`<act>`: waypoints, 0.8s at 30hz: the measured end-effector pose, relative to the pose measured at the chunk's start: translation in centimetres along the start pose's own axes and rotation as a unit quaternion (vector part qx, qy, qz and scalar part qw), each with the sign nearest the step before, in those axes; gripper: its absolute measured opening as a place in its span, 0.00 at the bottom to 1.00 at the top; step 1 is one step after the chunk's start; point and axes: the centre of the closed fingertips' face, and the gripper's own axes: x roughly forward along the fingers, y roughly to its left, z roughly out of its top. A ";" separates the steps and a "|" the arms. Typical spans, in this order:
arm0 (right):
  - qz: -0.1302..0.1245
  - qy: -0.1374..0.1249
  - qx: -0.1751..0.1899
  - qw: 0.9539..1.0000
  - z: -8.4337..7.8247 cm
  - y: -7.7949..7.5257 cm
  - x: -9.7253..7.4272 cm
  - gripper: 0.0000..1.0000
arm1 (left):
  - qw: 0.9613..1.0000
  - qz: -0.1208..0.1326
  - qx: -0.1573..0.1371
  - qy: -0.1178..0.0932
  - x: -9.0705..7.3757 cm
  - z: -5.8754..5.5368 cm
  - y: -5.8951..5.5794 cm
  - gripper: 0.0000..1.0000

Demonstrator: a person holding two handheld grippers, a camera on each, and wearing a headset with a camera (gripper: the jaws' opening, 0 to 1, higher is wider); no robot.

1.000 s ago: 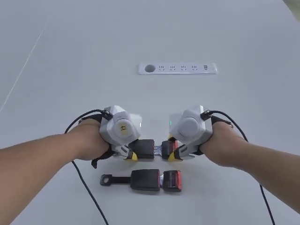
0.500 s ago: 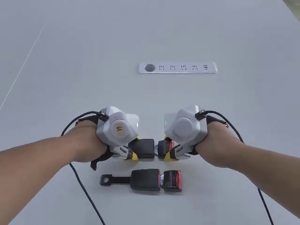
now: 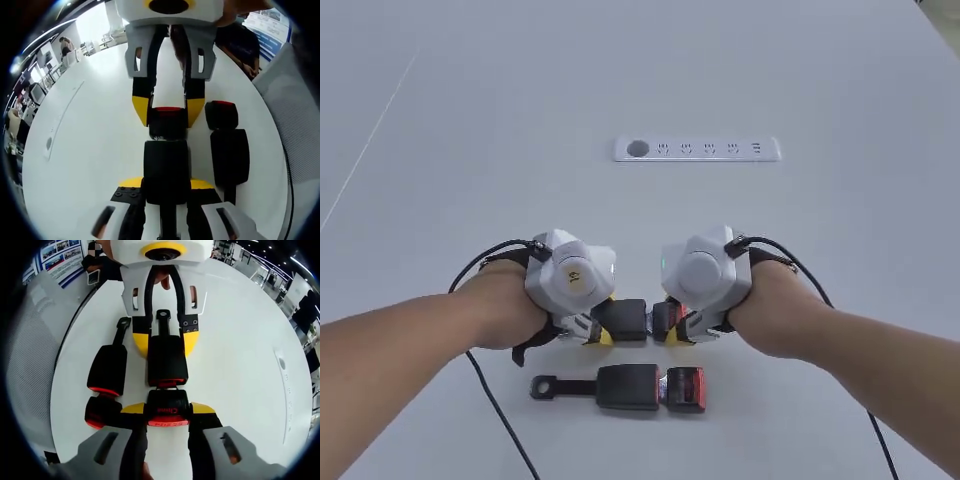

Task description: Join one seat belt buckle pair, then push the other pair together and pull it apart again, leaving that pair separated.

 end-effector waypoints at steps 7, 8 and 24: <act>-0.001 -0.007 0.002 1.000 -0.1 0.0 0.0 0.28 | 1.000 0.001 -0.001 0.002 0.0 0.0 -0.1 0.30; 0.000 -0.008 0.003 1.000 -0.1 0.0 -0.1 0.28 | 1.000 0.001 -0.001 0.003 0.0 0.0 -0.1 0.30; 0.004 -0.001 0.015 1.000 -1.8 0.1 -0.8 0.30 | 1.000 0.002 -0.004 -0.001 0.0 0.0 0.0 0.31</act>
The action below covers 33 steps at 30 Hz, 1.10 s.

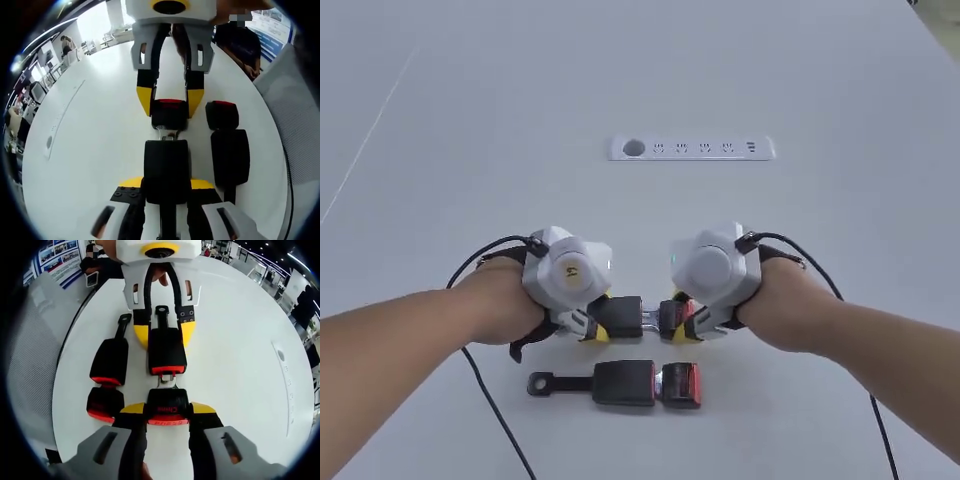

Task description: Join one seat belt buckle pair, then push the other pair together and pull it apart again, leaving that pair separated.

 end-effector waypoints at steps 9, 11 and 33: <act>-0.005 -0.001 0.010 1.000 -2.2 -0.4 -1.3 0.30 | 1.000 -0.001 -0.001 0.000 0.0 0.0 0.0 0.31; -0.006 -0.001 0.014 1.000 -2.9 -0.3 -1.6 0.30 | 1.000 -0.001 -0.003 -0.001 0.0 0.0 0.0 0.31; -0.013 0.029 0.037 0.999 -10.3 0.9 -5.1 0.31 | 1.000 0.001 -0.012 0.009 0.1 -0.1 -0.1 0.32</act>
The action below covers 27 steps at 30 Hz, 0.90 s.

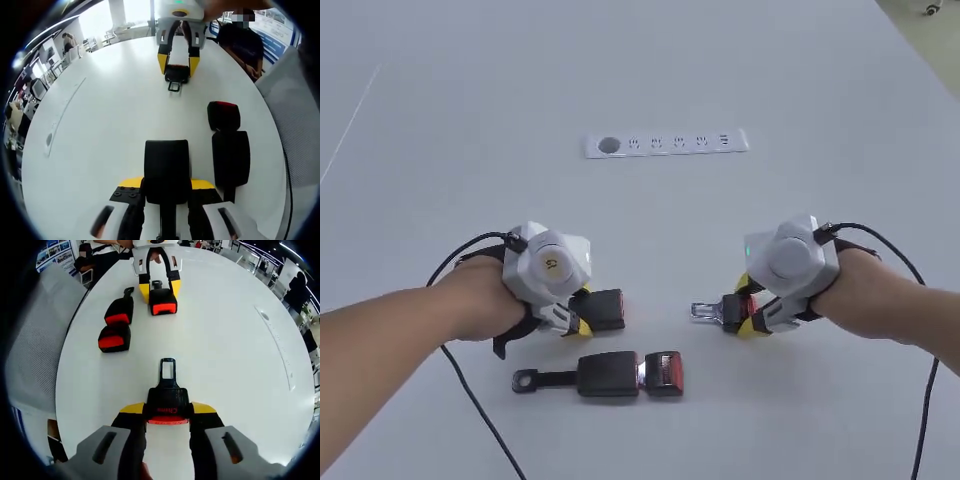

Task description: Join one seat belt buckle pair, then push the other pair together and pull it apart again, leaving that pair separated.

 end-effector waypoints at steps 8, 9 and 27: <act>0.002 0.009 -0.004 1.000 -0.4 0.1 -0.2 0.32 | 1.000 0.005 -0.013 -0.001 -0.1 -0.1 0.0 0.33; 0.002 0.016 -0.005 1.000 -0.6 0.2 -0.1 0.33 | 1.000 0.005 -0.017 -0.002 0.0 -0.1 0.0 0.33; -0.034 -0.003 0.021 0.999 0.1 -0.3 -1.0 0.40 | 1.000 0.014 0.000 -0.012 -0.1 0.0 0.0 0.34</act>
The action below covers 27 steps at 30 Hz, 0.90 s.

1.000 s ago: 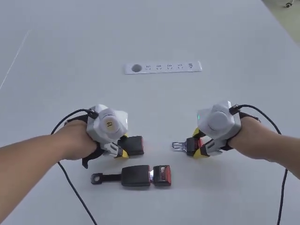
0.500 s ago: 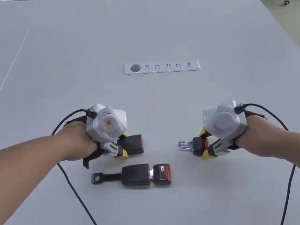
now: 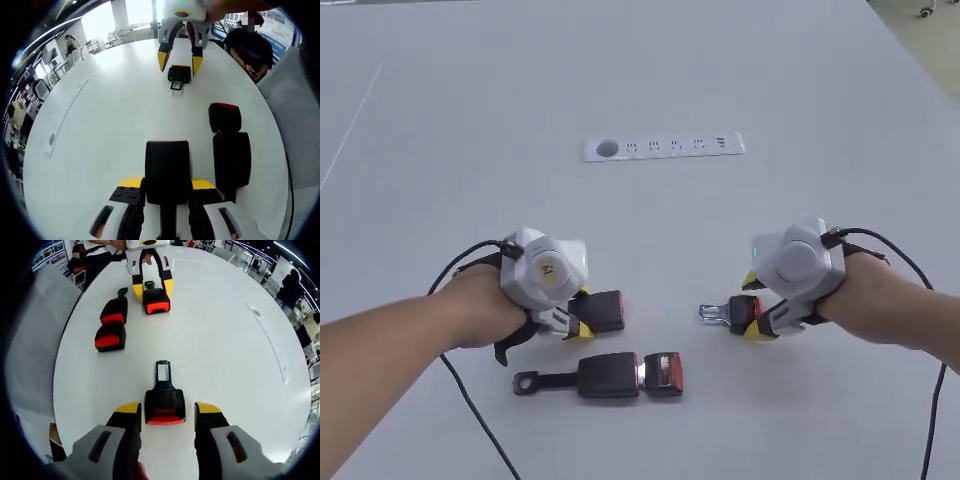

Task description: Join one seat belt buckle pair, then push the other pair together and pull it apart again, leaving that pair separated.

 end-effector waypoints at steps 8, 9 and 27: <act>-0.033 -0.031 0.044 0.998 0.1 -0.2 -2.0 0.41 | 1.000 0.006 -0.012 -0.017 -0.5 0.5 -0.4 0.43; -0.040 -0.038 0.045 0.997 0.2 -0.2 -2.3 0.44 | 1.000 0.010 -0.011 -0.016 -0.8 0.5 -0.4 0.45; -0.090 -0.106 0.142 0.980 0.5 4.7 -6.0 0.61 | 0.980 0.128 -0.123 -0.091 -9.5 -0.8 -3.8 0.69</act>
